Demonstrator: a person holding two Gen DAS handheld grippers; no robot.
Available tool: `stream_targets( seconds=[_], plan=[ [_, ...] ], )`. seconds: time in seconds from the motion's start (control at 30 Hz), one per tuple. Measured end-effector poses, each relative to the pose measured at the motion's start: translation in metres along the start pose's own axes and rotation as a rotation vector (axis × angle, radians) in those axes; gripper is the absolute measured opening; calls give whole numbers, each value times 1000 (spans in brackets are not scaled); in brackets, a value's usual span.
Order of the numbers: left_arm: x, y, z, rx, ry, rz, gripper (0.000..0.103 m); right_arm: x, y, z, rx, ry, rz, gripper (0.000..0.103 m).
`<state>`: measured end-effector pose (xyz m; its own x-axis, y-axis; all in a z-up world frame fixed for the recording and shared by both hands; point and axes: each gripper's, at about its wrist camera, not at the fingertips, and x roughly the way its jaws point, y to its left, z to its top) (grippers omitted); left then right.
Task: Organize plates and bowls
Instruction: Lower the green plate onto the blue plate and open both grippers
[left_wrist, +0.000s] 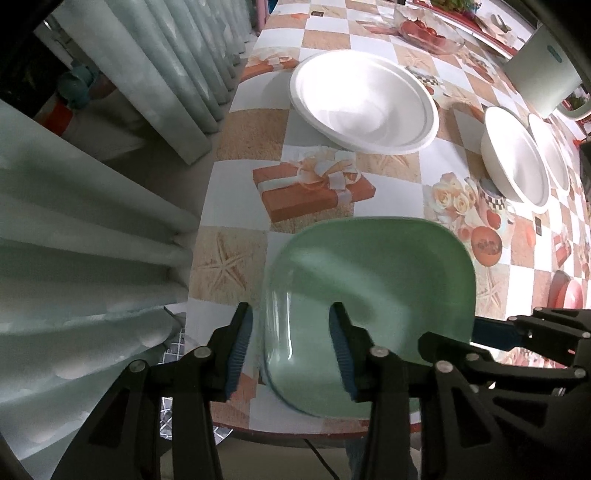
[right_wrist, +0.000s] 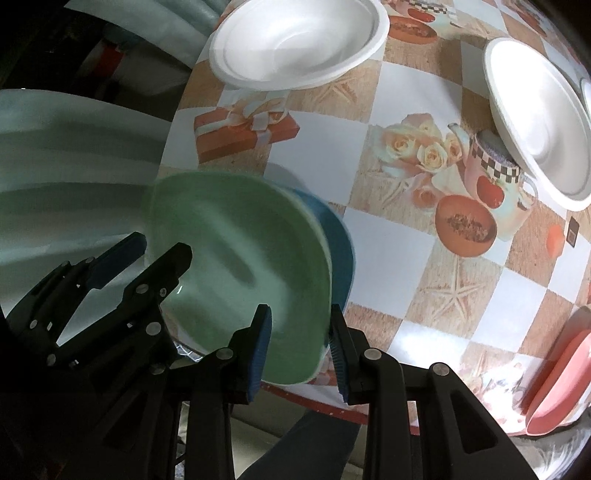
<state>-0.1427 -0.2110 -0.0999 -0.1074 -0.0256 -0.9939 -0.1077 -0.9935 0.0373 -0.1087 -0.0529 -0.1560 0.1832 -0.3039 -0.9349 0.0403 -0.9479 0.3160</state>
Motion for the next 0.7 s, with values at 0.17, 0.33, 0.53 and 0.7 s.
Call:
stream_targets(
  seconds=[0.17,0.33,0.53,0.7],
  plan=[
    [-2,2,-4,-7,-12,38,72,-4,-6,-3,4,2,-15,41],
    [-13,14,-9,-51,-32,-4,85,-20,-21,-7,-9,-21,-40,88],
    [-19,10,-22,-28,14,-9,94,-37,-25,-17,-49,-45,-59,101],
    [-32,-4,-42,13,54,-45,95,-50,-31,-20,-109,-47,-82,101]
  ],
)
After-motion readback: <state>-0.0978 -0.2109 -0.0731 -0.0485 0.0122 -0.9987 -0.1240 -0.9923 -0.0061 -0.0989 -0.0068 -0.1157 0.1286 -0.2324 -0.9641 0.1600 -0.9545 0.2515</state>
